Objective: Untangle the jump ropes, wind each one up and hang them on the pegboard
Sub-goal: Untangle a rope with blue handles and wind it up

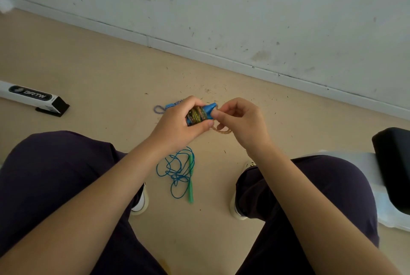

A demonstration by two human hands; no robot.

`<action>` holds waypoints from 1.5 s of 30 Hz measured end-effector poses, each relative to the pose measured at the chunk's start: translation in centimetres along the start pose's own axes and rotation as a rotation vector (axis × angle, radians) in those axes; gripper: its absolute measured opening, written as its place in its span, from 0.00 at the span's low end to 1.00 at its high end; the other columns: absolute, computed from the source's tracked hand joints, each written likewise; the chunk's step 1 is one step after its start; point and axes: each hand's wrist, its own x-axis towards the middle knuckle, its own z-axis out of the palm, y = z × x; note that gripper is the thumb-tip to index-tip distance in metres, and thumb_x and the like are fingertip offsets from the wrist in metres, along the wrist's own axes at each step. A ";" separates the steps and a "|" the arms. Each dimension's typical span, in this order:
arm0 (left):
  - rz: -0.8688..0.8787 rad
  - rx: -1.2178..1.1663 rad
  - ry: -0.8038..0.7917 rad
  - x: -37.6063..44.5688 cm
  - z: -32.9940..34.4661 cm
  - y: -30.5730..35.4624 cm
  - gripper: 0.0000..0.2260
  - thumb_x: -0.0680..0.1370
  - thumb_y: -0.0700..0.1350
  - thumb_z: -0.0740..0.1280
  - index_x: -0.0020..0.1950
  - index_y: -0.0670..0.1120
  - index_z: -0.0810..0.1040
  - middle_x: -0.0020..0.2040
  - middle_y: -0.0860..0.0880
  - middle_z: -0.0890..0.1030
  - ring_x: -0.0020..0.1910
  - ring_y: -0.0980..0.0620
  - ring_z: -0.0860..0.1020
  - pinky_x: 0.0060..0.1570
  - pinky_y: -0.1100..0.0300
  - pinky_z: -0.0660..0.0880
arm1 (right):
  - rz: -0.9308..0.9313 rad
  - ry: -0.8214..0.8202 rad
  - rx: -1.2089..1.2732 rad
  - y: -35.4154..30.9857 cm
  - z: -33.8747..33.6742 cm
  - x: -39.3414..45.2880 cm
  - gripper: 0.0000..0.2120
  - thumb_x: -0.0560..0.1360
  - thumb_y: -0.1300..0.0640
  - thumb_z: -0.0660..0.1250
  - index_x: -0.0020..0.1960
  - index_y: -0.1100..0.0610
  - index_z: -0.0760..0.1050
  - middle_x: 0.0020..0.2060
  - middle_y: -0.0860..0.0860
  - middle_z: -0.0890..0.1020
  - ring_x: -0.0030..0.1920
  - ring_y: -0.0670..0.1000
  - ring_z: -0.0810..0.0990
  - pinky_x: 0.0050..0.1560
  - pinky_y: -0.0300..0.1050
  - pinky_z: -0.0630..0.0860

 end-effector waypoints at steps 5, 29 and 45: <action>-0.022 0.030 0.011 -0.1 0.1 0.0 0.13 0.74 0.49 0.75 0.55 0.53 0.76 0.42 0.57 0.80 0.38 0.60 0.79 0.42 0.58 0.77 | -0.017 0.011 -0.096 0.1 0.4 0.0 0.05 0.72 0.62 0.75 0.43 0.62 0.80 0.32 0.51 0.81 0.30 0.42 0.78 0.32 0.33 0.73; -0.104 -0.053 0.027 0.4 0.1 -0.1 0.12 0.75 0.46 0.74 0.54 0.51 0.74 0.45 0.49 0.82 0.34 0.59 0.80 0.37 0.65 0.77 | -0.075 -0.004 -0.062 0.4 0.5 0.0 0.06 0.74 0.64 0.73 0.50 0.59 0.83 0.38 0.52 0.84 0.32 0.41 0.80 0.36 0.33 0.75; -0.077 -0.110 -0.040 0.2 0.0 0.0 0.13 0.74 0.44 0.76 0.52 0.54 0.75 0.43 0.51 0.82 0.36 0.54 0.82 0.35 0.55 0.81 | -0.017 0.114 -0.036 0.8 0.3 0.4 0.05 0.73 0.56 0.75 0.41 0.58 0.83 0.39 0.51 0.82 0.34 0.38 0.76 0.37 0.33 0.73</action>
